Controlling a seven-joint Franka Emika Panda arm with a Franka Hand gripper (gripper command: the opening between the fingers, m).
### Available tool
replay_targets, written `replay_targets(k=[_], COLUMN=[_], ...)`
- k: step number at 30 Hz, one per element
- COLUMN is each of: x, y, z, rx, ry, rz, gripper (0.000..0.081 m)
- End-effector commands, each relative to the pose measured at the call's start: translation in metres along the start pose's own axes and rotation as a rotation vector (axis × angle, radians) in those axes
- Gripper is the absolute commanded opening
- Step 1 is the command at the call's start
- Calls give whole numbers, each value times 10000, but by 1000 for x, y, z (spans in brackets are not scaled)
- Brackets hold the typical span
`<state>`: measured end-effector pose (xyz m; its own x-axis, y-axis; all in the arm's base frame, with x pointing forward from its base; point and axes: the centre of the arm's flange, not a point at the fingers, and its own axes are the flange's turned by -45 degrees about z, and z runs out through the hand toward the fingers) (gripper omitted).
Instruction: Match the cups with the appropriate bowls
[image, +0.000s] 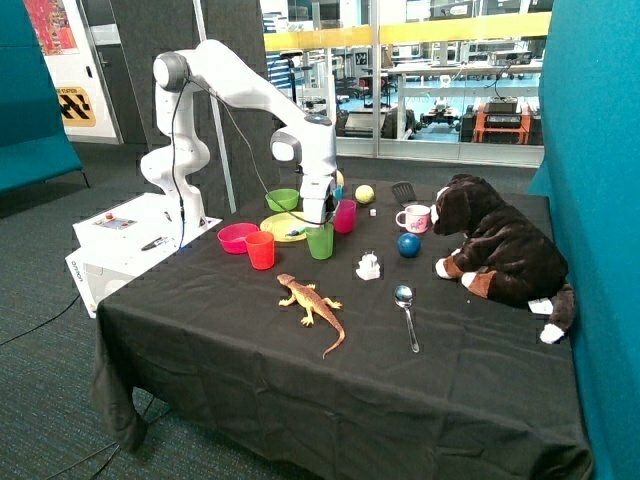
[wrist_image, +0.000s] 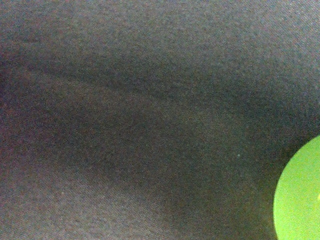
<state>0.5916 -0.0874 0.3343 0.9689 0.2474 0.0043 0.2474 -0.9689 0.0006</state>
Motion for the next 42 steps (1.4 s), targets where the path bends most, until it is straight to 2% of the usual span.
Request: replay_targets(k=[1,6,14,24,35,42], x=[1,-1,-3,-10,-34,-48], y=[-2,-2,-3,-14,-59,-86], z=[-1,-1,-17,-35,-51,-55], rx=[6,6,6,6,8,9], ry=[-43,-43,-43,-43,-42,-42], rz=[-107,-113,-69,-365,-1277,-1564], gripper=[0,0,0,0,0,0])
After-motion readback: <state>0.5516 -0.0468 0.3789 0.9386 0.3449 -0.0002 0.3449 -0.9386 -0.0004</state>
